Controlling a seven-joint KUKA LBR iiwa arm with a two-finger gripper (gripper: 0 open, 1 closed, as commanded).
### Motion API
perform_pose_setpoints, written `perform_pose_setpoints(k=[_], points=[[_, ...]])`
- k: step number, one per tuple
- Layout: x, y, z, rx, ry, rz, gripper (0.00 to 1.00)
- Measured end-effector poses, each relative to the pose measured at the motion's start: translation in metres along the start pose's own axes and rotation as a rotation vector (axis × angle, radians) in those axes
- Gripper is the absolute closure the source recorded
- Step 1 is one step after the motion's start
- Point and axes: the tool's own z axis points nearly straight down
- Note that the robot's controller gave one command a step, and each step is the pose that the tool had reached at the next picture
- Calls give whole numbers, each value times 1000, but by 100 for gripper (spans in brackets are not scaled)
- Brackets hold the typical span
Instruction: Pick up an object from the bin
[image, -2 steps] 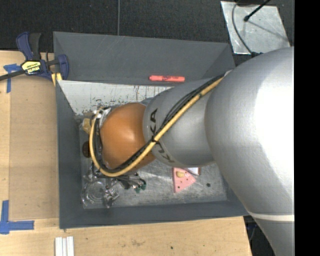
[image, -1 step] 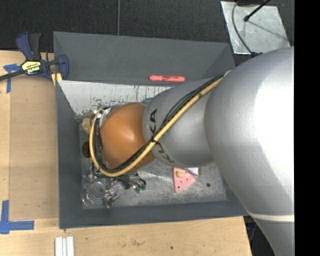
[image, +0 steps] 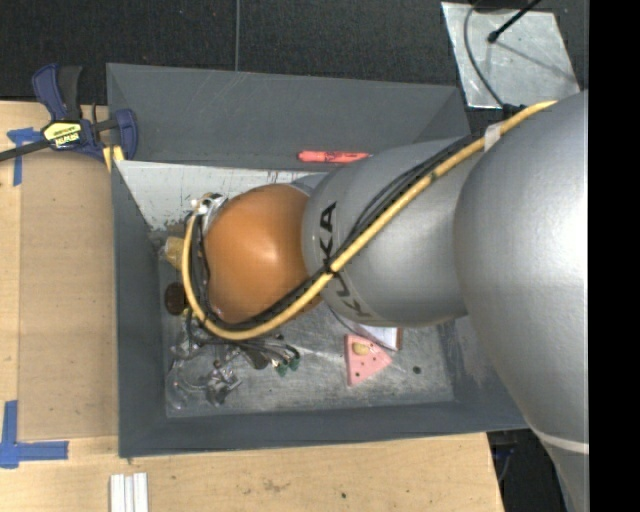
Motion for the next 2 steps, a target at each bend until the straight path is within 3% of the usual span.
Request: perform_pose_setpoints(k=[1,2], points=[[-3,-2,-52,2,-11,-4,100],[-5,-7,-12,1,-9,-19,100]])
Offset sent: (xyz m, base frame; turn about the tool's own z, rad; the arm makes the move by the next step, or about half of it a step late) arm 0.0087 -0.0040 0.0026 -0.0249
